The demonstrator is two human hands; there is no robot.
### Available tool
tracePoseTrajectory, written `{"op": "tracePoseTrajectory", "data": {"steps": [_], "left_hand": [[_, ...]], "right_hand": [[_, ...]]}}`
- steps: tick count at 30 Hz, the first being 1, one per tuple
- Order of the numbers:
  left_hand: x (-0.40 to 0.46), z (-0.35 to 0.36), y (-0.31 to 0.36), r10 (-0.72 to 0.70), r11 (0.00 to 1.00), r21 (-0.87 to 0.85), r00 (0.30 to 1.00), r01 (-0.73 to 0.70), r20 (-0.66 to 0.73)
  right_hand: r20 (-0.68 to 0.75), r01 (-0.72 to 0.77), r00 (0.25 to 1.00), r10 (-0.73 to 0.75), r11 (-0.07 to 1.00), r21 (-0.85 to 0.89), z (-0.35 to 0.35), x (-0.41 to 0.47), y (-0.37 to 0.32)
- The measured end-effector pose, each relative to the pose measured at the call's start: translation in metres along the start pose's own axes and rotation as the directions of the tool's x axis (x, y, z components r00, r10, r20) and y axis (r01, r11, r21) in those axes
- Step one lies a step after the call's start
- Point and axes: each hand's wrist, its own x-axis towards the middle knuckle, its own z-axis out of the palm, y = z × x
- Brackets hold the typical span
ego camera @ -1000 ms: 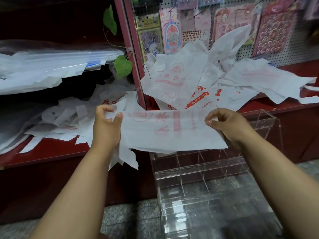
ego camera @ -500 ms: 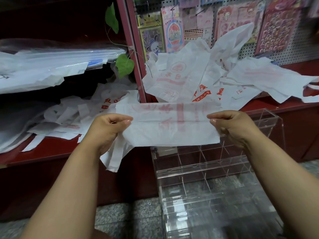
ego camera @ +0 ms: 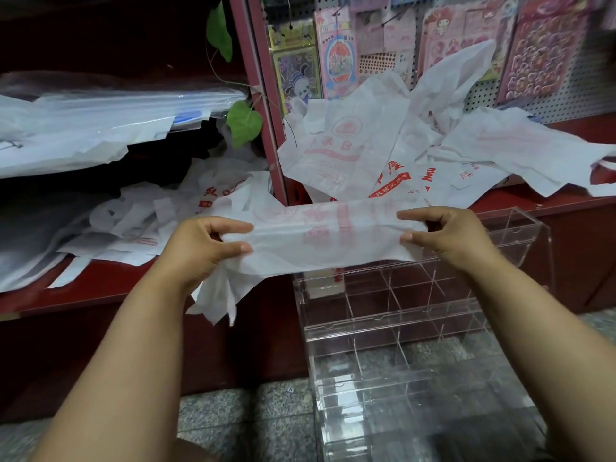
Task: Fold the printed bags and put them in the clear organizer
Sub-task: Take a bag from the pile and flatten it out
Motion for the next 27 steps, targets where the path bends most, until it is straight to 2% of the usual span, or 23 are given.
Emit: {"op": "tracePoseTrajectory", "data": {"steps": [4,7,9,11,13,15,18,20,23,25,27], "left_hand": [[0.002,0.002,0.004,0.148,0.963,0.231,0.989,-0.14,-0.02],[0.004,0.0,0.001,0.197,0.925,0.337,0.98,-0.176,-0.028],[0.002,-0.003,0.0,0.182,0.902,0.399,0.983,-0.167,0.001],[-0.001,-0.006,-0.004,0.086,0.94,0.325,0.994,-0.102,0.062],[-0.007,-0.006,-0.005,-0.026,0.986,0.166,0.985,-0.003,0.172],[-0.011,-0.001,-0.003,-0.061,0.993,0.114,0.961,0.031,0.271],[-0.021,0.022,0.007,-0.045,0.999,0.036,0.906,0.033,0.42],[-0.028,0.043,0.014,-0.006,0.989,-0.126,0.872,0.078,0.489],[-0.038,0.073,0.027,0.075,0.961,-0.27,0.88,0.062,0.469],[-0.042,0.088,0.034,0.078,0.958,-0.284,0.916,0.041,0.394],[-0.043,0.098,0.041,0.051,0.916,-0.394,0.953,0.075,0.299]], "right_hand": [[-0.05,0.082,0.995,-0.088,0.99,-0.111,0.004,0.001,0.0],[-0.075,0.107,0.99,-0.119,0.983,-0.152,0.005,0.003,0.002],[-0.103,0.095,0.99,-0.101,0.994,-0.054,0.003,0.004,0.0],[-0.102,0.048,0.994,-0.033,0.988,0.149,0.003,0.001,-0.007],[-0.121,0.067,0.992,-0.039,0.971,0.231,0.004,0.0,-0.015],[-0.142,0.094,0.989,-0.052,0.946,0.309,0.005,-0.002,-0.028],[-0.104,0.14,0.988,-0.113,0.942,0.306,0.01,-0.002,-0.05],[-0.044,0.164,0.987,-0.158,0.951,0.263,0.015,0.001,-0.064],[0.057,0.191,0.977,-0.204,0.964,0.183,0.029,0.006,-0.084],[0.116,0.202,0.969,-0.219,0.969,0.144,0.04,0.007,-0.092],[0.094,0.208,0.97,-0.225,0.964,0.165,0.048,0.01,-0.095]]}}
